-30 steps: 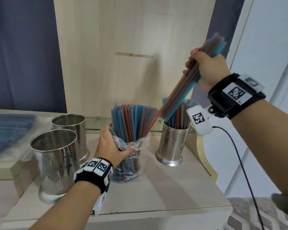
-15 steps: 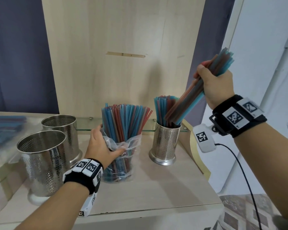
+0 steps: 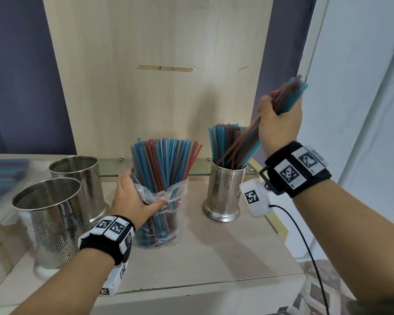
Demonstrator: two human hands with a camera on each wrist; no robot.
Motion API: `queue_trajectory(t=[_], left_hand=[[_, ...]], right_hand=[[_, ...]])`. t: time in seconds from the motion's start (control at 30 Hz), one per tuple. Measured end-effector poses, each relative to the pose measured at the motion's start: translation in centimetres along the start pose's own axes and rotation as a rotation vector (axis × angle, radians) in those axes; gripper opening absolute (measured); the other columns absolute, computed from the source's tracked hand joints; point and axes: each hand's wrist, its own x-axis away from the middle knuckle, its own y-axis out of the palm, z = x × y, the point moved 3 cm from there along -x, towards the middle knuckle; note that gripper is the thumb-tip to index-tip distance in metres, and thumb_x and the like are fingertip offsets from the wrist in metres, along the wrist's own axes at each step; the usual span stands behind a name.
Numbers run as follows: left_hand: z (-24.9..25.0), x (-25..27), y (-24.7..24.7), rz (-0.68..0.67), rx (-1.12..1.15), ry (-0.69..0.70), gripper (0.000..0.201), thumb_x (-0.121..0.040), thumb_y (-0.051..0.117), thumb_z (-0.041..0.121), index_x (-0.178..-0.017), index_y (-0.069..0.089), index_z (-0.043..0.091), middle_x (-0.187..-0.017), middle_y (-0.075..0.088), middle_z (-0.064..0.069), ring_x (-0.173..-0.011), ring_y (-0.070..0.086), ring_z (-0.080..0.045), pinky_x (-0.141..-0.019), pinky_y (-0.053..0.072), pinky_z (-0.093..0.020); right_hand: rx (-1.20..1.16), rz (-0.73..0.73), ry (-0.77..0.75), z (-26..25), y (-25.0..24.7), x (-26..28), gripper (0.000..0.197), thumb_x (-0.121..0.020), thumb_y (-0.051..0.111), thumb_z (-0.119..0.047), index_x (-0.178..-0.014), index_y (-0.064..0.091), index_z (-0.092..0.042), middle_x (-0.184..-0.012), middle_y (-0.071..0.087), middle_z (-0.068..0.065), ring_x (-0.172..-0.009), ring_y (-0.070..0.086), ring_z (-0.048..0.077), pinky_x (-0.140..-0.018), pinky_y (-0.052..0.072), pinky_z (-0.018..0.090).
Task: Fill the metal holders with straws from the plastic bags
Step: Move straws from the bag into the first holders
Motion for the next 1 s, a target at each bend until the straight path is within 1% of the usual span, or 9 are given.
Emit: queue_trajectory(t=[0.07,0.17,0.33,0.47,0.57,0.67,0.8,0.93,1.0], left_hand=[[0.1,0.0,0.0,0.003,0.004,0.0,0.116,-0.059,0.089,0.045,-0.147,0.024,0.006,-0.142,0.038,-0.012,-0.131,0.041,-0.026,-0.105,0.041,-0.039],[0.2,0.0,-0.1,0.009,-0.011,0.011,0.115,-0.06,0.089,0.045,-0.147,0.025,0.004,-0.141,0.039,-0.013,-0.13,0.042,-0.026,-0.103,0.041,-0.037],[0.5,0.2,-0.2,0.008,-0.018,0.018,0.113,-0.061,0.088,0.044,-0.147,0.025,0.004,-0.14,0.039,-0.014,-0.129,0.042,-0.026,-0.102,0.04,-0.036],[0.6,0.2,-0.2,0.008,-0.02,0.011,0.113,-0.062,0.088,0.045,-0.147,0.025,0.004,-0.14,0.039,-0.014,-0.129,0.042,-0.026,-0.102,0.041,-0.037],[0.6,0.2,-0.2,-0.001,-0.021,0.002,0.114,-0.062,0.087,0.045,-0.147,0.024,0.004,-0.141,0.039,-0.014,-0.13,0.041,-0.027,-0.103,0.041,-0.038],[0.6,0.2,-0.3,-0.004,-0.026,0.002,0.114,-0.062,0.087,0.045,-0.147,0.023,0.004,-0.142,0.038,-0.014,-0.131,0.041,-0.027,-0.103,0.04,-0.037],[0.6,0.2,-0.2,-0.007,-0.013,0.002,0.113,-0.062,0.087,0.045,-0.147,0.023,0.005,-0.141,0.038,-0.014,-0.131,0.04,-0.027,-0.105,0.04,-0.039],[0.5,0.2,-0.2,-0.009,-0.022,-0.001,0.113,-0.063,0.087,0.045,-0.147,0.023,0.005,-0.141,0.037,-0.013,-0.131,0.04,-0.026,-0.104,0.04,-0.039],[0.6,0.2,-0.2,-0.011,-0.025,-0.009,0.114,-0.062,0.087,0.046,-0.147,0.023,0.006,-0.141,0.038,-0.013,-0.131,0.04,-0.026,-0.104,0.04,-0.039]], right_hand=[[-0.024,0.052,0.004,0.1,0.0,0.3,0.042,-0.093,0.062,-0.017,-0.132,0.05,-0.004,-0.119,0.063,0.013,-0.11,0.064,0.025,-0.095,0.053,0.034],[-0.039,0.067,-0.027,0.3,0.4,0.6,0.053,-0.094,0.062,-0.014,-0.141,0.042,-0.003,-0.126,0.061,0.01,-0.117,0.061,0.023,-0.1,0.05,0.03],[-0.009,-0.043,0.017,1.3,1.8,0.7,0.043,-0.09,0.06,-0.015,-0.132,0.049,-0.01,-0.096,0.06,-0.012,-0.095,0.068,0.028,-0.089,0.058,0.042],[0.052,-0.097,0.025,1.9,2.2,0.3,0.022,-0.09,0.059,-0.014,-0.108,0.051,-0.023,-0.091,0.06,-0.008,-0.084,0.067,0.023,-0.085,0.058,0.046],[0.05,-0.05,0.111,1.9,1.8,-0.6,0.022,-0.091,0.058,-0.007,-0.094,0.049,-0.027,-0.082,0.056,-0.009,-0.073,0.062,0.019,-0.081,0.059,0.045],[0.017,0.076,0.175,2.2,0.5,-1.0,0.017,-0.091,0.058,-0.008,-0.104,0.051,-0.017,-0.081,0.056,-0.008,-0.074,0.065,0.017,-0.083,0.059,0.039],[-0.077,0.159,0.173,1.9,-0.8,-0.3,0.041,-0.091,0.06,-0.014,-0.13,0.049,-0.01,-0.091,0.063,-0.006,-0.081,0.07,0.014,-0.08,0.06,0.029],[-0.139,0.15,0.056,0.1,-1.0,-0.2,0.023,-0.091,0.06,-0.012,-0.111,0.051,-0.017,-0.106,0.066,0.015,-0.08,0.07,0.017,-0.081,0.061,0.036],[-0.138,0.112,0.013,-0.2,-0.8,-0.1,0.02,-0.091,0.06,-0.01,-0.106,0.05,-0.019,-0.1,0.066,0.014,-0.079,0.07,0.016,-0.08,0.06,0.034]])
